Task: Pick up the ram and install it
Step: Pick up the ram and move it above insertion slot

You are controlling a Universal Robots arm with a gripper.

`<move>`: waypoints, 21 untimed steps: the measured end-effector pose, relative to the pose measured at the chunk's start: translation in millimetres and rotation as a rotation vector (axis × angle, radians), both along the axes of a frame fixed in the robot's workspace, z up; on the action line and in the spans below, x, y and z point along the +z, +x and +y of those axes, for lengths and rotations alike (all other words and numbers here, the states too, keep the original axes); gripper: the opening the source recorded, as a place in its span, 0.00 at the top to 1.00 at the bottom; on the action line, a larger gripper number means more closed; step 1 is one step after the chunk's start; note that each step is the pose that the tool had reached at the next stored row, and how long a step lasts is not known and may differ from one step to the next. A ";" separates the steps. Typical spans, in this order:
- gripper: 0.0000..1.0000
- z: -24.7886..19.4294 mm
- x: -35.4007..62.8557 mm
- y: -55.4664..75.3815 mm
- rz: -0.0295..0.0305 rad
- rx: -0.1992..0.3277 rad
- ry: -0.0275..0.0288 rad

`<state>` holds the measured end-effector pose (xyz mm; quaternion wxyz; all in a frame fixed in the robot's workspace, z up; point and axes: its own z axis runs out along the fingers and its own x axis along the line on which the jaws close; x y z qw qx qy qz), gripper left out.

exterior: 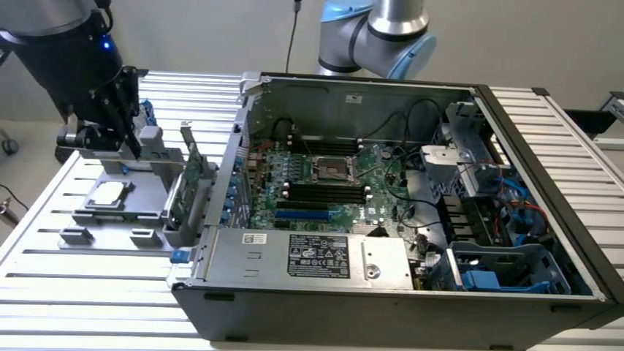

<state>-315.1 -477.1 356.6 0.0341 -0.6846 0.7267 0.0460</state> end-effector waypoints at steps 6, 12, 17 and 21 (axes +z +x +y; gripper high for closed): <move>0.86 0.0 15.8 22.3 0.0018 0.004 0.0251; 0.86 0.0 25.2 47.8 0.0024 0.006 0.0638; 0.86 0.0 26.7 70.3 0.0022 0.006 0.0980; 0.86 0.0 26.8 88.7 0.0022 0.006 0.1206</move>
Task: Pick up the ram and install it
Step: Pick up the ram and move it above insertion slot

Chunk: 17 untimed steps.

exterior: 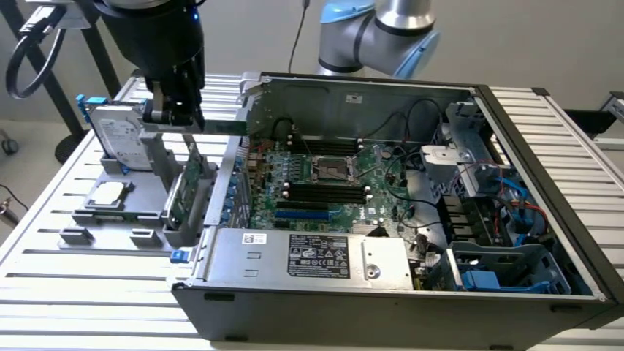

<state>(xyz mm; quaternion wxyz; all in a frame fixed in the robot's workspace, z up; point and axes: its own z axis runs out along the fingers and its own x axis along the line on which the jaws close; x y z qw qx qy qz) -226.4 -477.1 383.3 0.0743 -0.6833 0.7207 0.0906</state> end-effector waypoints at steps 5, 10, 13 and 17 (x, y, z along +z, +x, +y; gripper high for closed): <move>0.86 0.0 0.0 22.5 0.0000 0.000 0.0173; 0.86 0.0 0.0 45.5 0.0003 0.001 0.0235; 0.86 0.0 0.0 59.1 0.0003 0.001 0.0250; 0.86 0.1 -0.6 77.1 0.0008 0.002 0.0249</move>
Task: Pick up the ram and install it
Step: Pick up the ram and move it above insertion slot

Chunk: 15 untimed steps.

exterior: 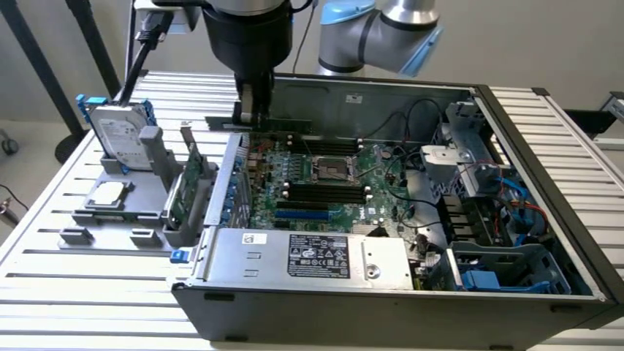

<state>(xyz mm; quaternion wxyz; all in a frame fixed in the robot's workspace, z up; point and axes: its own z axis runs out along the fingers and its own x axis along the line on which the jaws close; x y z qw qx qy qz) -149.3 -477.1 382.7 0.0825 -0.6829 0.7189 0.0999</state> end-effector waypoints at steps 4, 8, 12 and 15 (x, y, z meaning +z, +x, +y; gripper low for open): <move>0.86 0.7 -1.6 18.3 0.0013 0.000 0.0001; 0.86 7.7 -4.9 34.0 0.0019 0.000 -0.0015; 0.86 25.5 -8.8 43.7 0.0020 0.000 -0.0147; 0.86 36.6 -11.4 48.1 0.0020 0.000 -0.0276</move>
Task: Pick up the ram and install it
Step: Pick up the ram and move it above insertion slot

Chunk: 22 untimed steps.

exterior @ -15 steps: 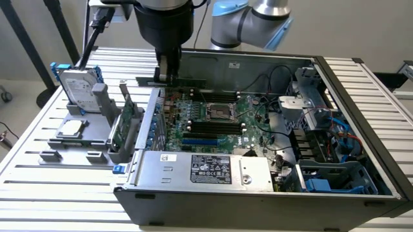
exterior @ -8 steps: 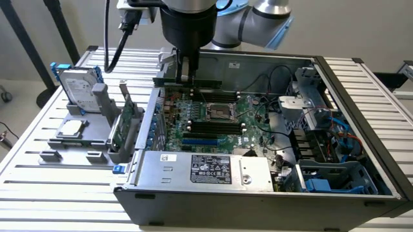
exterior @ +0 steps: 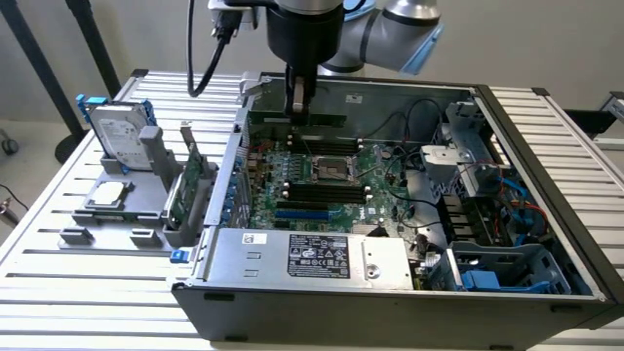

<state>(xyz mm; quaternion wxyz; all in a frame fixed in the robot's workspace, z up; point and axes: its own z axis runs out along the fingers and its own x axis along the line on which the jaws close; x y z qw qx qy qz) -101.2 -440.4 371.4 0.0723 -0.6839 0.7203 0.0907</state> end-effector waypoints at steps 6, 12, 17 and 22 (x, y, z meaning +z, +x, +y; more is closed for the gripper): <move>0.86 22.5 -5.1 8.4 0.0001 0.000 -0.0288; 0.86 43.1 -9.9 15.6 0.0001 0.000 -0.0622; 0.86 53.2 -13.7 21.4 0.0000 0.000 -0.0996; 0.86 56.2 -18.0 35.5 0.0001 0.000 -0.1272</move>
